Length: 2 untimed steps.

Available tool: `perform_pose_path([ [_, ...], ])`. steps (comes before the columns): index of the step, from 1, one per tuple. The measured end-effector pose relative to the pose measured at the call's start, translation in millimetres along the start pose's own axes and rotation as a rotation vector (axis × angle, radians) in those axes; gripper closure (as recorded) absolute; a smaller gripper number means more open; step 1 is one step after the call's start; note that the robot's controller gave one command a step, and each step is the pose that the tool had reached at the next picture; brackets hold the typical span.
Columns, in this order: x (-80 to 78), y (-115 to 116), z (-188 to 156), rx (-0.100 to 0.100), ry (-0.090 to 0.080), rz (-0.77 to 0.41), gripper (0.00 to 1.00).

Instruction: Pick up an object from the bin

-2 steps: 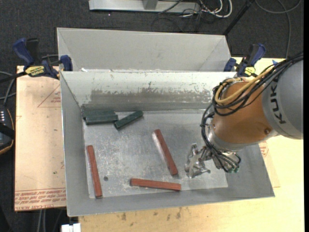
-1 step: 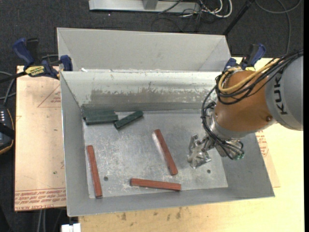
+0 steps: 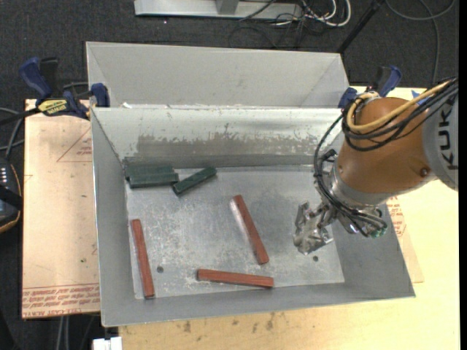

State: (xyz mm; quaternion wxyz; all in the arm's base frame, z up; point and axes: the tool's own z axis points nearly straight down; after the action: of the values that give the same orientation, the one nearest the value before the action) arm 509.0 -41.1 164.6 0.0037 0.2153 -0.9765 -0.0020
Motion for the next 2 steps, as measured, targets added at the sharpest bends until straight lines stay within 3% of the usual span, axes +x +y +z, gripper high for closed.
perform_pose_path([
  [1,-3.9,10.9,23.2,0.005,-0.008,0.068,0.00],
  [2,-4.1,13.5,32.5,0.003,-0.007,0.075,0.00],
])
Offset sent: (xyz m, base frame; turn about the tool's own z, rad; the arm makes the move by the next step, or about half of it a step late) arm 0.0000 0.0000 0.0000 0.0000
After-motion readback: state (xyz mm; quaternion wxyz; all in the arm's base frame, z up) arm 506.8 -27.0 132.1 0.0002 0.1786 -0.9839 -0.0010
